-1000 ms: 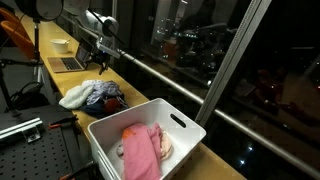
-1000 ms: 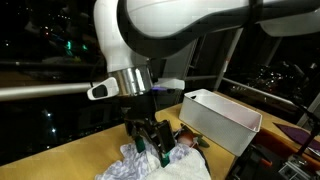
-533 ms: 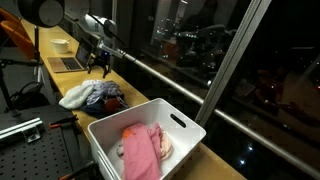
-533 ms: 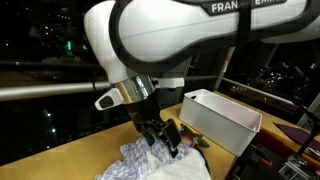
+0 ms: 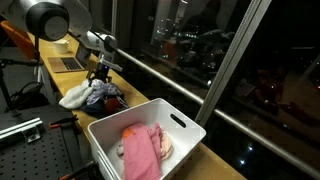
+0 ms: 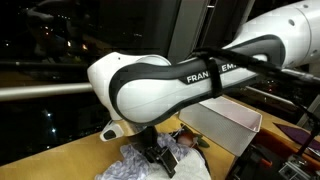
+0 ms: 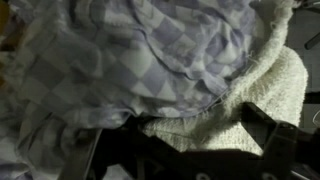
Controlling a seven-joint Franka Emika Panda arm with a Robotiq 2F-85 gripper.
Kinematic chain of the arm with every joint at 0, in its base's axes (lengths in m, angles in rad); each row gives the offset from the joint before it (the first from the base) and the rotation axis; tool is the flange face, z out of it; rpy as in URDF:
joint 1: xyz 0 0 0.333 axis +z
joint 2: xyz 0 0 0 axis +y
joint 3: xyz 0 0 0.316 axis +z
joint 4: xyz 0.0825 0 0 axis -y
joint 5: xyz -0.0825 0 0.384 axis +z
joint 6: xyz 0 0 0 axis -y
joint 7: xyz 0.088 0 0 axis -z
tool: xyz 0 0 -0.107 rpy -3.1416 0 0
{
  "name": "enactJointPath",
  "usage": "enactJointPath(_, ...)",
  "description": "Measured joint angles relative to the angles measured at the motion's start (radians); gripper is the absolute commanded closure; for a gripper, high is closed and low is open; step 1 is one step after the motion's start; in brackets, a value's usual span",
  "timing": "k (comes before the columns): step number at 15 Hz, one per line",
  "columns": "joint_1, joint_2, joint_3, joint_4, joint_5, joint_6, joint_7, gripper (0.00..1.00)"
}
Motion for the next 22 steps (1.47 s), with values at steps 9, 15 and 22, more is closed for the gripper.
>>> enactJointPath(9,-0.044,0.018,-0.014,-0.063,0.000,0.101,0.000,0.51)
enactJointPath(15,-0.096,-0.055,-0.014,-0.153,-0.002,0.168,-0.011,0.94)
enactJointPath(22,-0.175,-0.299,-0.024,-0.372,-0.074,0.233,-0.017,0.97)
